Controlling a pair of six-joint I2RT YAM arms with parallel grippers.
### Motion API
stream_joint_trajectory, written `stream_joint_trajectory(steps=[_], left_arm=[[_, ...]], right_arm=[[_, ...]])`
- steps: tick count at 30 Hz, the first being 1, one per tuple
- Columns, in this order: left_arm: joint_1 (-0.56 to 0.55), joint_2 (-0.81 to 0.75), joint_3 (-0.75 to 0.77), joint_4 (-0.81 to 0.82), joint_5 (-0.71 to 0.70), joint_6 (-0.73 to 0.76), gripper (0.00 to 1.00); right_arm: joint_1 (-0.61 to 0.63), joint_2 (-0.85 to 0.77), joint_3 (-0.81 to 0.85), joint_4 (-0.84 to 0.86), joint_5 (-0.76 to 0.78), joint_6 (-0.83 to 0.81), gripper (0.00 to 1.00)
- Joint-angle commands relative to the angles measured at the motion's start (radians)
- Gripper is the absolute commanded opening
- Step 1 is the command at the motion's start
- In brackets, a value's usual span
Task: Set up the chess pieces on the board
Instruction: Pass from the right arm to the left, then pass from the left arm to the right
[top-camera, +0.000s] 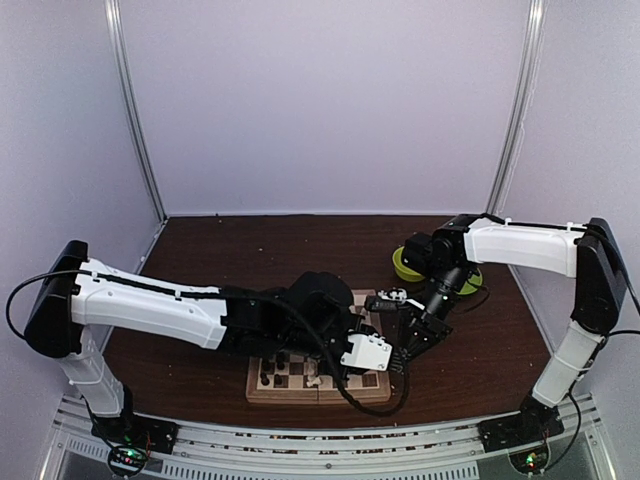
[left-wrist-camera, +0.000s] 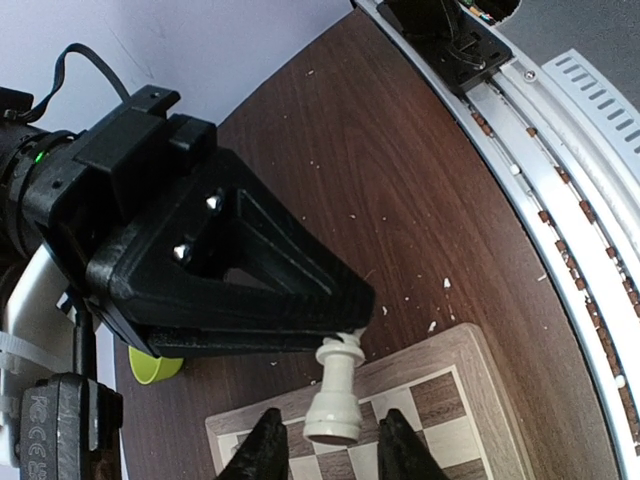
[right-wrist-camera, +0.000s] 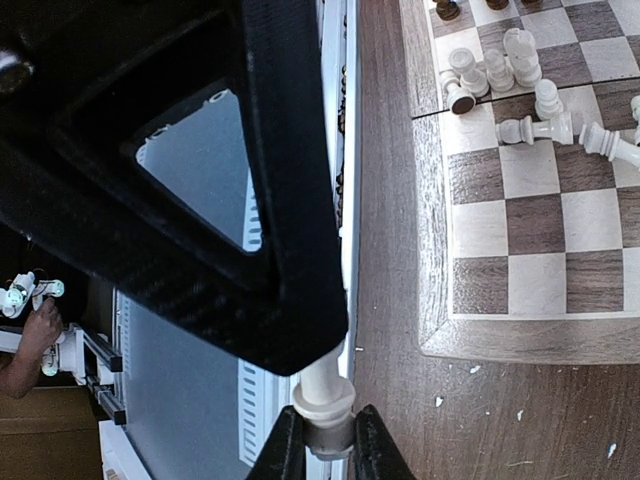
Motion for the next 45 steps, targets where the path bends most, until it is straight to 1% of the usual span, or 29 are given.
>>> stream_joint_trajectory(steps=[1, 17, 24, 26, 27, 29, 32, 34, 36, 37, 38, 39, 43, 44, 45], left_arm=[[-0.004, 0.024, 0.036, 0.001, 0.010, -0.003, 0.31], [-0.004, 0.049, 0.062, -0.020, -0.006, -0.009, 0.24], [-0.004, 0.052, 0.067, -0.019, -0.010, -0.014, 0.16], [-0.004, 0.052, 0.067, -0.008, -0.032, -0.029, 0.14], [-0.004, 0.051, 0.065, -0.001, -0.043, -0.043, 0.13], [0.007, 0.040, 0.050, 0.030, -0.056, -0.084, 0.12], [0.048, -0.009, -0.011, 0.144, -0.037, -0.211, 0.12], [0.080, -0.049, -0.071, 0.269, -0.028, -0.333, 0.11], [0.104, -0.078, -0.120, 0.401, -0.040, -0.430, 0.11], [0.112, -0.085, -0.139, 0.463, -0.055, -0.473, 0.11], [0.117, -0.085, -0.147, 0.521, -0.070, -0.506, 0.12], [0.123, -0.081, -0.152, 0.573, -0.082, -0.544, 0.12], [0.144, -0.057, -0.165, 0.775, -0.099, -0.667, 0.12], [0.147, -0.046, -0.166, 0.824, -0.106, -0.688, 0.12], [0.149, -0.037, -0.163, 0.849, -0.113, -0.706, 0.12]], right_arm=[[0.007, 0.012, 0.022, -0.016, -0.032, -0.007, 0.06], [0.007, 0.021, 0.019, -0.015, -0.041, -0.010, 0.06], [0.007, 0.025, 0.021, -0.015, -0.042, -0.010, 0.07], [0.007, 0.020, 0.024, -0.017, -0.038, -0.010, 0.11], [0.005, 0.010, 0.026, -0.021, -0.032, -0.013, 0.15], [-0.015, -0.031, 0.031, -0.016, -0.010, -0.005, 0.28], [-0.085, -0.116, 0.046, 0.007, -0.001, 0.014, 0.38], [-0.149, -0.172, 0.075, 0.033, -0.033, 0.074, 0.40], [-0.215, -0.224, 0.106, 0.097, -0.080, 0.154, 0.40], [-0.242, -0.251, 0.108, 0.161, -0.100, 0.223, 0.41], [-0.264, -0.284, 0.097, 0.257, -0.121, 0.315, 0.41], [-0.278, -0.314, 0.074, 0.412, -0.138, 0.410, 0.42], [-0.284, -0.406, -0.056, 0.882, -0.170, 0.817, 0.49], [-0.283, -0.407, -0.072, 0.955, -0.185, 0.891, 0.49], [-0.280, -0.398, -0.074, 0.989, -0.198, 0.942, 0.50]])
